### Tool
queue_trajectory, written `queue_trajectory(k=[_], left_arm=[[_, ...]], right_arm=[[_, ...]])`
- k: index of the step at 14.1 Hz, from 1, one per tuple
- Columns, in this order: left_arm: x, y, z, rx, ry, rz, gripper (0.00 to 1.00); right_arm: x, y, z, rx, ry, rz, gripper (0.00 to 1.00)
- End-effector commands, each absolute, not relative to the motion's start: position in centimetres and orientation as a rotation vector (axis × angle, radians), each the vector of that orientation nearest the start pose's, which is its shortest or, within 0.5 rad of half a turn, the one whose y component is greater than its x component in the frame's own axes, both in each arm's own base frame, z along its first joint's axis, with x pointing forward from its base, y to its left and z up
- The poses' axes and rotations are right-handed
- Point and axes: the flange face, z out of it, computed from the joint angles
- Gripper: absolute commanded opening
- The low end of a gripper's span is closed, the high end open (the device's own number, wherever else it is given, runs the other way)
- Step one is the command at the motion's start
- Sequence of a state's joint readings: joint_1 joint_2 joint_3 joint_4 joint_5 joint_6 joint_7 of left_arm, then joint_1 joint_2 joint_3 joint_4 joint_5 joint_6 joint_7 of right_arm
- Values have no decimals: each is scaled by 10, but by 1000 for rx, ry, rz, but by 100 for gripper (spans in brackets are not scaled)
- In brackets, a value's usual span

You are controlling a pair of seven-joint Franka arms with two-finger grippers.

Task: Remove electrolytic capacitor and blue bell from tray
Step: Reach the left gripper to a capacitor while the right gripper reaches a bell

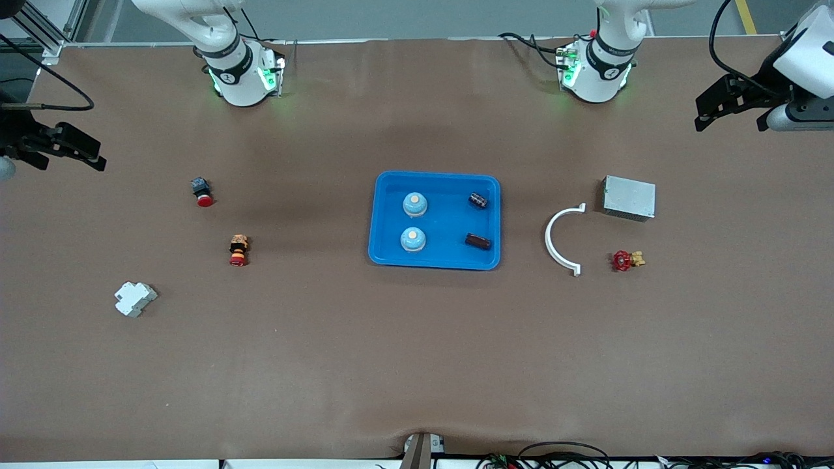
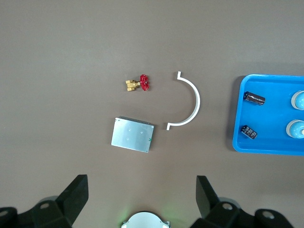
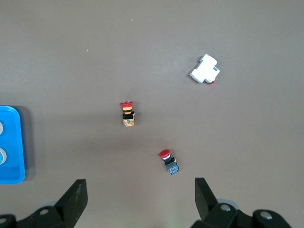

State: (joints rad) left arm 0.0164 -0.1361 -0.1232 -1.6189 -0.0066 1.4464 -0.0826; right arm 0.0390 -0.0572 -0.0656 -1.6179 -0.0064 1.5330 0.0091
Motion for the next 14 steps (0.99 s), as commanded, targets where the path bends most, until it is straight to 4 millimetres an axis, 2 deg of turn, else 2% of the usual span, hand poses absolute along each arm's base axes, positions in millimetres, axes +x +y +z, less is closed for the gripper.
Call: queue_trajectory(k=[1, 3, 5, 7, 10, 12, 14], left_arm=[[497, -57, 669, -3108, 55, 66, 100], [498, -56, 674, -3108, 57, 47, 100], [508, -62, 674, -3110, 72, 45, 100], [513, -68, 664, -3114, 71, 93, 100], [528, -80, 619, -3167, -79, 299, 100], [529, -125, 592, -3118, -209, 392, 100], [540, -149, 563, -3100, -257, 437, 100]], right_arm=[[529, -16, 636, -3149, 54, 32, 100], [529, -16, 635, -3149, 51, 39, 100], [529, -16, 634, -3149, 49, 44, 100], [529, -16, 635, -3149, 49, 41, 100], [528, -17, 637, -3150, 54, 34, 100], [527, -20, 641, -3150, 59, 32, 100], [525, -19, 636, -3146, 80, 58, 100]])
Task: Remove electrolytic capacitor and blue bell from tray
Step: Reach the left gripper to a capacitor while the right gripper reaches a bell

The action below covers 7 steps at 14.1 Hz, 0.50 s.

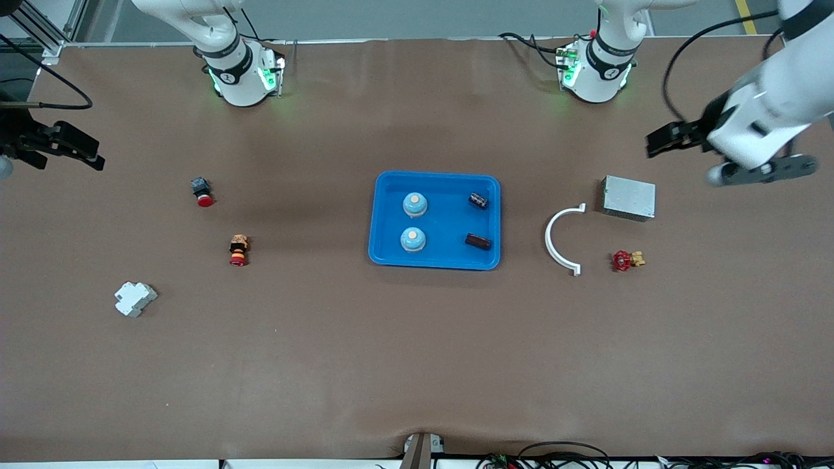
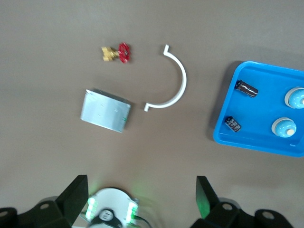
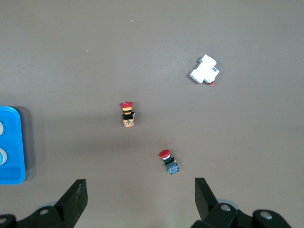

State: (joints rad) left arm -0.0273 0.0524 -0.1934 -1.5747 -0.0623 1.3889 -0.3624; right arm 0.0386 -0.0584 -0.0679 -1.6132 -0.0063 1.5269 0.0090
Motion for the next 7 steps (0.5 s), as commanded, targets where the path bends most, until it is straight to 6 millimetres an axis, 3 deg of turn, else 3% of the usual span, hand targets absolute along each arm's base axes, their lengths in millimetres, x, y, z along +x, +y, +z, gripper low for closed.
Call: queue_trajectory(k=[1, 3, 7], left_arm=[[543, -165, 546, -3099, -237, 464, 100], [548, -186, 502, -3050, -361, 528, 100], [533, -212, 430, -2984, -419, 580, 100]], right_arm=[[523, -13, 627, -3136, 112, 101, 100], [518, 6, 616, -3066, 315, 150, 100], [501, 72, 591, -3047, 477, 167, 100]])
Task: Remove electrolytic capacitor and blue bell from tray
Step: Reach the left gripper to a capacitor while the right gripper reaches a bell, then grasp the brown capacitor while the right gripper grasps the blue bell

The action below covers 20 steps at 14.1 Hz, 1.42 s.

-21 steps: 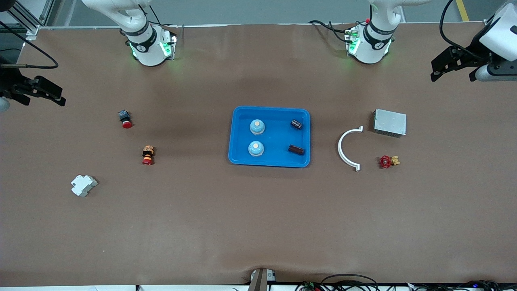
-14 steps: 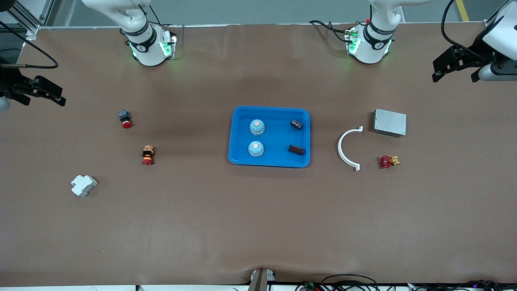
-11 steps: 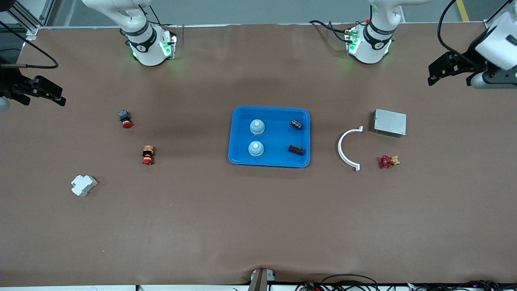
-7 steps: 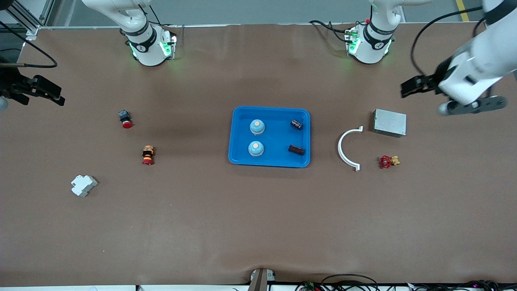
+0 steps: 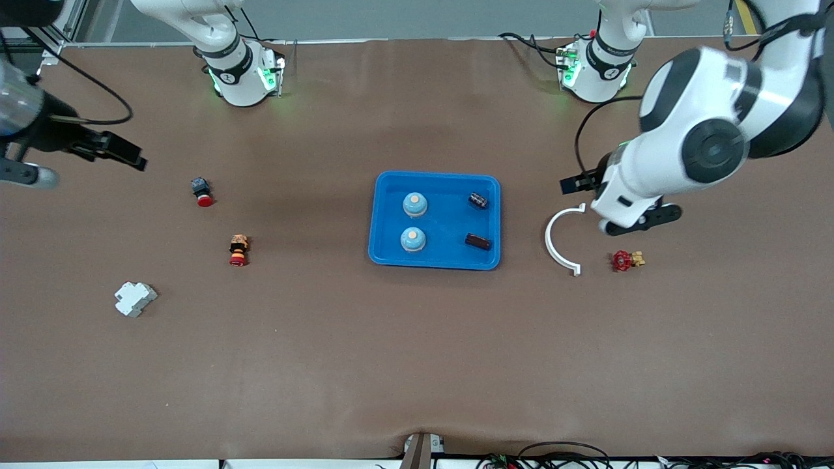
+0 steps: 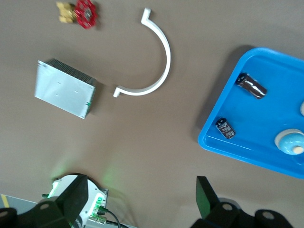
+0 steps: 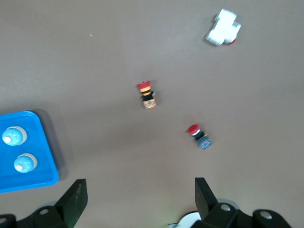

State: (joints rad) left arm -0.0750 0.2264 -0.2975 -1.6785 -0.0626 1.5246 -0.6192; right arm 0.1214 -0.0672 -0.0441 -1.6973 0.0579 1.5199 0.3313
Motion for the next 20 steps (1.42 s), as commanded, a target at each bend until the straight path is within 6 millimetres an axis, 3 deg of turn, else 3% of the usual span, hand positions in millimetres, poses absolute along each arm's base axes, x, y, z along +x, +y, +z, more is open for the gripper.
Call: queue_trajectory(k=[1, 2, 4, 6, 7, 9, 12, 16, 20], left_arm=[[531, -215, 418, -2981, -464, 570, 100], [528, -218, 406, -2976, -524, 560, 100], [513, -246, 387, -2945, -601, 529, 100], [502, -268, 366, -2896, -743, 503, 98], [502, -274, 355, -2864, -822, 505, 89], [497, -291, 341, -2843, -867, 501, 83], [491, -320, 321, -2797, -1031, 458, 81], [473, -346, 299, -2837, -1132, 361, 79], [445, -366, 269, -2862, -1198, 297, 79]], right_arm=[[496, 87, 582, -3028, 520, 156, 100], [488, 104, 571, -3017, 574, 148, 100], [472, 144, 552, -3010, 673, 166, 100], [451, 200, 534, -2998, 812, 187, 100], [438, 230, 526, -2979, 881, 169, 100], [422, 275, 523, -2921, 987, 118, 100], [401, 324, 506, -2870, 1079, 95, 100], [372, 361, 431, -2833, 1151, 77, 100], [353, 415, 355, -2831, 1218, 75, 100]])
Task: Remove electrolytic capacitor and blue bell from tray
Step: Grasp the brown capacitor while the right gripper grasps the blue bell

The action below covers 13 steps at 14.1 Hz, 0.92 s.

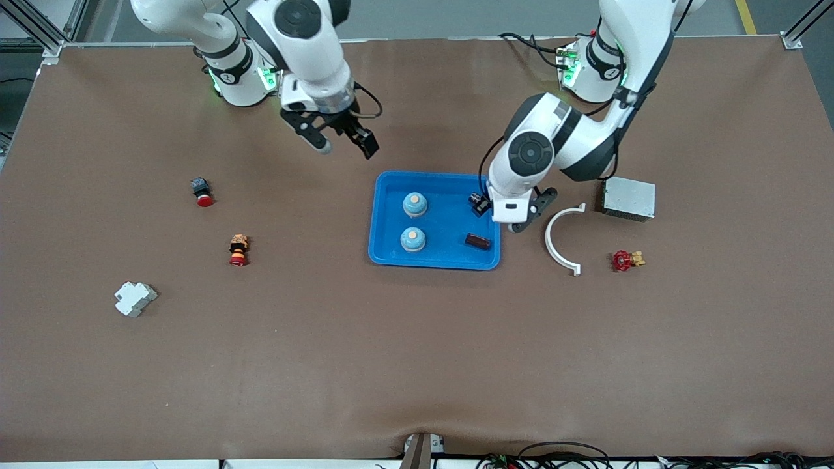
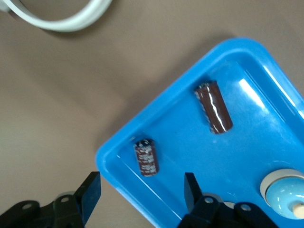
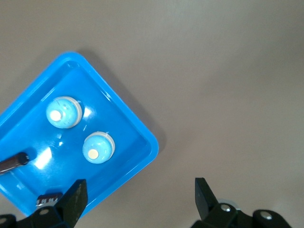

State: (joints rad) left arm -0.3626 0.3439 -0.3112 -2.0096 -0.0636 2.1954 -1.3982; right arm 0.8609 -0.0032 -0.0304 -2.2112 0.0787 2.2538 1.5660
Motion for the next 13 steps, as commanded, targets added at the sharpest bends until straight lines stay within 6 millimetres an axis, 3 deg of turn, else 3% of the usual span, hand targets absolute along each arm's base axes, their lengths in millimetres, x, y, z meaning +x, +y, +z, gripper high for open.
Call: queue_trajectory(k=[1, 4, 7, 13], left_arm=[[443, -365, 263, -2868, -1203, 291, 78], [432, -366, 247, -2874, -1190, 284, 77], [433, -367, 235, -2834, -1286, 281, 72], [428, -374, 212, -2831, -1308, 292, 65]], right_arm=[[353, 421, 336, -2836, 1231, 74, 100], [358, 434, 300, -2835, 1243, 62, 100], [373, 446, 288, -2822, 1281, 60, 100], [400, 481, 242, -2812, 1350, 50, 100]])
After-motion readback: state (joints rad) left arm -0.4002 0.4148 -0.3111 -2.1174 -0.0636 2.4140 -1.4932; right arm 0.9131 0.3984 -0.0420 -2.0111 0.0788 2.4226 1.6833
